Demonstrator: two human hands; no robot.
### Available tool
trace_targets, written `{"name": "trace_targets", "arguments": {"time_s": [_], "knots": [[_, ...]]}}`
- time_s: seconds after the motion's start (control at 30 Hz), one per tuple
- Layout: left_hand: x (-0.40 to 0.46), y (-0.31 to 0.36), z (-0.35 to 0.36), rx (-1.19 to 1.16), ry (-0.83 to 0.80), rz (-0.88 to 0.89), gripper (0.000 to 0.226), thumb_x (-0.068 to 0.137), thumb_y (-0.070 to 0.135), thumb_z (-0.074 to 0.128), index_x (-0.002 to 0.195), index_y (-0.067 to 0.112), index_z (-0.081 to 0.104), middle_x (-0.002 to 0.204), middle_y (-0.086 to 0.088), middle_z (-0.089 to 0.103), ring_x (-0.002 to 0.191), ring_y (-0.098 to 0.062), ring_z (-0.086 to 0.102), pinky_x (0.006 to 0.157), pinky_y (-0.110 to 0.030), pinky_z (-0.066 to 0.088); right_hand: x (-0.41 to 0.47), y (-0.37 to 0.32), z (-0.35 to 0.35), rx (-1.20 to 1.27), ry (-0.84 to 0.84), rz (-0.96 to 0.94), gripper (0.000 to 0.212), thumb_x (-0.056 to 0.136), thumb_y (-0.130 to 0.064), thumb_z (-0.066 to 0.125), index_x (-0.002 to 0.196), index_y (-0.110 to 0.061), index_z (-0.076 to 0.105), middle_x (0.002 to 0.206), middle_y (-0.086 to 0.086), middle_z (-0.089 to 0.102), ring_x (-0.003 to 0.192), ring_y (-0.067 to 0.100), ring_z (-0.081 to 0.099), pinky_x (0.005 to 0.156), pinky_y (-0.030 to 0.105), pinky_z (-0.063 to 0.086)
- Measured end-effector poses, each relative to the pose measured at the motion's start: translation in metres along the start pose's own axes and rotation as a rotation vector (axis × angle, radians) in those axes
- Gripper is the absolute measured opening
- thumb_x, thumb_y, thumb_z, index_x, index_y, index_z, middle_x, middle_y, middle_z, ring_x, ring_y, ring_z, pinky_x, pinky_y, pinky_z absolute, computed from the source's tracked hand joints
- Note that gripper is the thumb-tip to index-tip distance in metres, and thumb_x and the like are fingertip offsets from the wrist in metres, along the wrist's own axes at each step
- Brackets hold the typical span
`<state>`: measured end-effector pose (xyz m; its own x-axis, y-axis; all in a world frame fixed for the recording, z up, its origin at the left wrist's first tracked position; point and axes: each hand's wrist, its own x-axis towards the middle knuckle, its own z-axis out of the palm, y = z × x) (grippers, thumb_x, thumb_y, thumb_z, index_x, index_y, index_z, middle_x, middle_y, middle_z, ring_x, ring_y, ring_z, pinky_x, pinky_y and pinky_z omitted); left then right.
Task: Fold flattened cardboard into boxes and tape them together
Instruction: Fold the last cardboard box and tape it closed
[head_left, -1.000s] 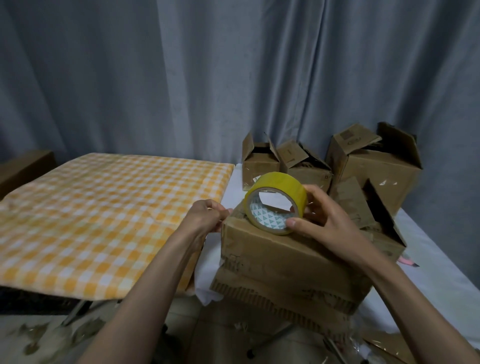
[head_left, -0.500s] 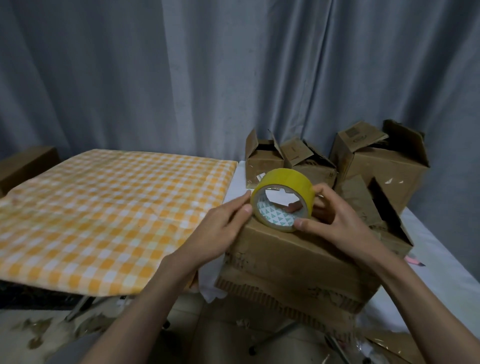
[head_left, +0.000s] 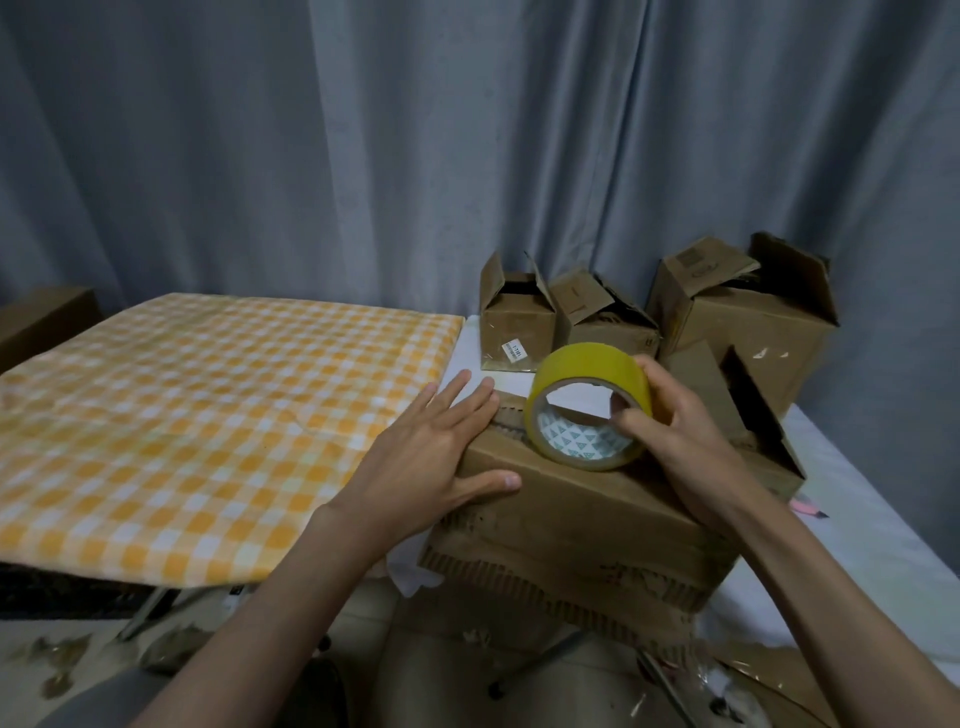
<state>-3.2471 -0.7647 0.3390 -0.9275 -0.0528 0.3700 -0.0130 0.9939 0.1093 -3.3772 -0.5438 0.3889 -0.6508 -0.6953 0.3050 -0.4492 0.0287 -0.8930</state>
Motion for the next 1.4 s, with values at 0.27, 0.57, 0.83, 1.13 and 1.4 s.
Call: {"name": "trace_targets", "arguments": {"time_s": [0.27,0.57,0.83,1.13,1.4], "knots": [[0.011,0.023,0.006,0.015,0.015,0.047,0.086,0.089,0.073,0.022,0.158,0.022,0.014,0.164,0.003,0.014,0.151,-0.011,0.010,0.123,-0.027,0.007,0.009,0.006,0.001,-0.182,0.032,-0.022,0.032,0.082,-0.019,0.070,0.109,-0.020,0.053,0.101,0.014,0.065,0.096,0.029,0.063,0.092,0.057,0.049],[0.010,0.024,0.010,0.015,0.033,0.044,0.079,0.094,0.068,0.031,0.156,0.019,0.022,0.162,0.001,0.022,0.149,-0.013,0.018,0.120,-0.034,0.021,-0.002,0.001,-0.004,-0.266,0.048,-0.015,0.026,0.086,-0.016,0.071,0.101,-0.023,0.050,0.098,0.013,0.065,0.094,0.028,0.064,0.087,0.054,0.053],[0.009,0.024,0.013,0.042,0.051,0.017,0.083,0.092,0.072,0.023,0.158,0.024,0.011,0.164,0.008,0.008,0.150,-0.008,0.011,0.116,-0.020,0.002,-0.025,-0.002,-0.036,-0.324,0.114,-0.048,0.030,0.092,-0.018,0.064,0.114,-0.033,0.052,0.104,-0.012,0.062,0.099,0.006,0.060,0.088,0.046,0.055],[0.009,0.027,0.014,0.034,0.038,0.011,0.080,0.092,0.071,0.020,0.158,0.028,0.005,0.164,0.010,0.005,0.151,-0.007,0.007,0.118,-0.022,0.002,-0.034,-0.003,-0.069,-0.267,0.166,-0.083,0.040,0.089,0.001,0.058,0.114,-0.030,0.059,0.106,-0.007,0.061,0.103,0.015,0.060,0.088,0.044,0.051],[0.010,0.038,0.014,0.147,-0.013,0.060,0.069,0.093,0.070,0.004,0.153,0.041,-0.014,0.164,0.013,-0.006,0.152,-0.019,0.008,0.122,-0.039,0.012,-0.047,0.016,-0.080,-0.032,0.073,0.056,0.021,0.087,0.002,0.061,0.105,-0.008,0.054,0.103,0.017,0.061,0.096,0.022,0.062,0.087,0.039,0.051]]}}
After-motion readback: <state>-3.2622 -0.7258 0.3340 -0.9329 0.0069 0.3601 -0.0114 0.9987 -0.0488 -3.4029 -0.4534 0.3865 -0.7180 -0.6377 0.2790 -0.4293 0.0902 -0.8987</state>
